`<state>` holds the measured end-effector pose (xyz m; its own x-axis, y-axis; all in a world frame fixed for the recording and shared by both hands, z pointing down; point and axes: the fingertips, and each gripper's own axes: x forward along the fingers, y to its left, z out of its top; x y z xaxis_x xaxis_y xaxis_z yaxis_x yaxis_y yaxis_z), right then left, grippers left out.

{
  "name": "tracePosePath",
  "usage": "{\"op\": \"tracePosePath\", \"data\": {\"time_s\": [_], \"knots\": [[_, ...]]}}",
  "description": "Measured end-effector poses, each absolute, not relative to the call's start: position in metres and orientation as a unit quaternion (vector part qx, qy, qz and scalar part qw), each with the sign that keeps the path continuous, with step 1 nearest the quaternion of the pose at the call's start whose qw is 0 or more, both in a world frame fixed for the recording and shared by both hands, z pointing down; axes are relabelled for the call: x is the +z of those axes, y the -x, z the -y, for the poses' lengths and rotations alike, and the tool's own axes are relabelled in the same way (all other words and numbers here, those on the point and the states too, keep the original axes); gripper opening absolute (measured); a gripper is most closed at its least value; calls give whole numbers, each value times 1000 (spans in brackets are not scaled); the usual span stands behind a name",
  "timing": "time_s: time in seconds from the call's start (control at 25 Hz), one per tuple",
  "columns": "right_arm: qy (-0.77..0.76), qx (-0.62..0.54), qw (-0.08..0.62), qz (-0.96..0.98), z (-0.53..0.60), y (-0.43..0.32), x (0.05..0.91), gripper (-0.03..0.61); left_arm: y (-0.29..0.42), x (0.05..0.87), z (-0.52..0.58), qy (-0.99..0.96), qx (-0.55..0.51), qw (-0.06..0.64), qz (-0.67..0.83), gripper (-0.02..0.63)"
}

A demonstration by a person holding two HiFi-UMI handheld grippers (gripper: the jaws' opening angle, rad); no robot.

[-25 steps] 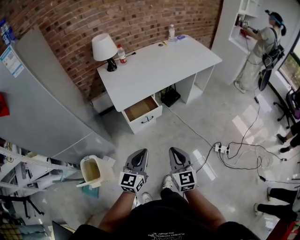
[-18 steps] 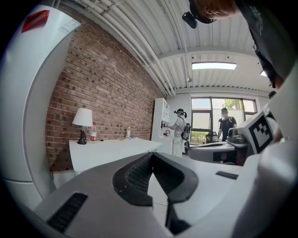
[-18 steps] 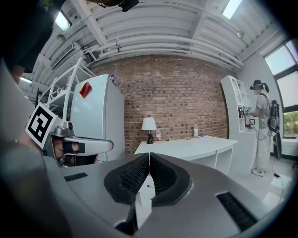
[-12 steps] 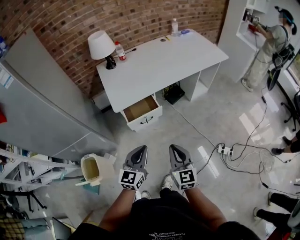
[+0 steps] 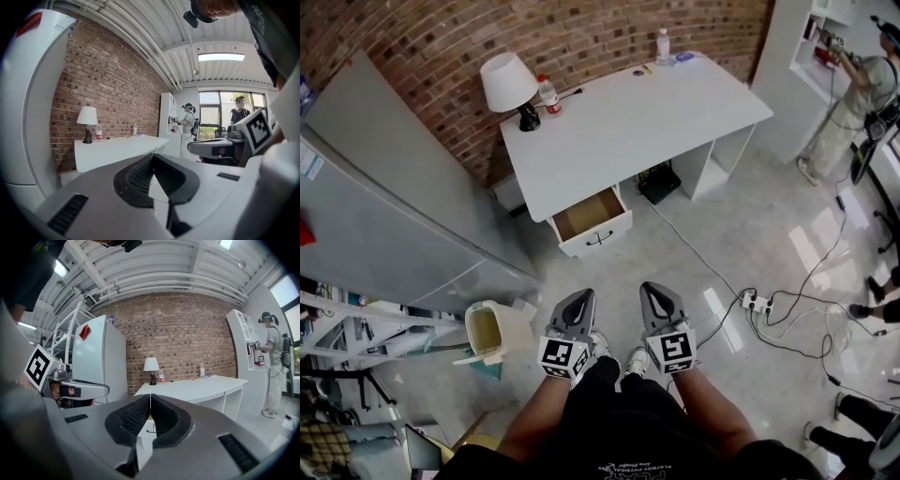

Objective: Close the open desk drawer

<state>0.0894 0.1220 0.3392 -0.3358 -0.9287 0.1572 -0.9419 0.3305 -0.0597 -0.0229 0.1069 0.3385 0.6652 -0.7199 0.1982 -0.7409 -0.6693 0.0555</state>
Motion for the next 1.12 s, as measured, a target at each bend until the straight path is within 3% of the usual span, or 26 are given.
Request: {"op": "tracePosePath", "data": {"time_s": [1.12], "knots": [[-567, 70, 87, 816, -2, -29, 355, 28, 54, 361, 30, -921, 66, 90, 373, 8]]}}
